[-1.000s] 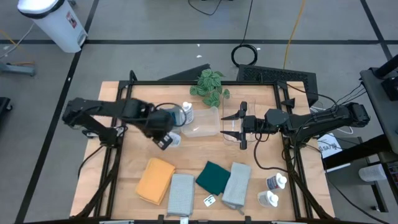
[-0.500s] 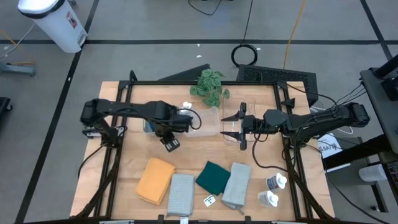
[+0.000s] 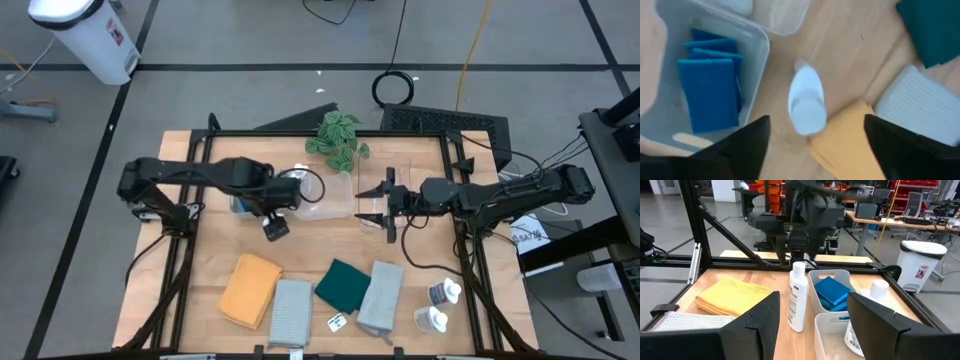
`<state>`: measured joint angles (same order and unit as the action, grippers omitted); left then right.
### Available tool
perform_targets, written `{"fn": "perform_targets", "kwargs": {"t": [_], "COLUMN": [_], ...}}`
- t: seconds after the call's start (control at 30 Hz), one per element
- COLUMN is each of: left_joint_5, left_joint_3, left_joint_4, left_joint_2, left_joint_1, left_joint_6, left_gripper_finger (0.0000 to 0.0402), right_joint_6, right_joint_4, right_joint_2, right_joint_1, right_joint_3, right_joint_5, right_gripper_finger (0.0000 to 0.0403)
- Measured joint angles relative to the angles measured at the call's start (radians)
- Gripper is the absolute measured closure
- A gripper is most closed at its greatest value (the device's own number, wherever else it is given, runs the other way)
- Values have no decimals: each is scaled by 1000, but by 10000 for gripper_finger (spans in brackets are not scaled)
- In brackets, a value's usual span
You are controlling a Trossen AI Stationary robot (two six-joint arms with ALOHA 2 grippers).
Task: Pick & Place Kitchen Items
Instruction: Put the white plastic restorer bottle into the white bin
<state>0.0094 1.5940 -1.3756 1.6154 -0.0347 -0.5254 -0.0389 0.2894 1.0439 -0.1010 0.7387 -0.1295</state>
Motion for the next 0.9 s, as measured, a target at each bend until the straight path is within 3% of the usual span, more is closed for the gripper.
{"fn": "perform_targets", "kwargs": {"t": [0.07,0.2,0.4,0.53,0.73,0.9], "left_joint_5": [-58,-313,-607,-694,-775,-857], "left_joint_3": [-2,-3,-141,-319,-635,-902], "left_joint_4": [26,26,101,153,267,529], "left_joint_2": [-30,-148,-290,-387,-453,-479], "left_joint_1": [-20,-114,-368,-499,-560,-604], "left_joint_6": [-15,-83,-239,-407,-613,-645], "left_gripper_finger": [42,10,8,9,9,9], "right_joint_6": [5,-11,-79,-106,-113,-140], "right_joint_4": [-5,-5,-9,-11,-11,-3], "right_joint_2": [0,-3,-18,-20,-20,-20], "right_joint_1": [-12,-52,-106,-121,-123,-123], "right_joint_3": [0,0,0,0,0,0], "right_joint_5": [0,0,0,0,-5,-4], "right_gripper_finger": [200,200,200,200,200,200]}}
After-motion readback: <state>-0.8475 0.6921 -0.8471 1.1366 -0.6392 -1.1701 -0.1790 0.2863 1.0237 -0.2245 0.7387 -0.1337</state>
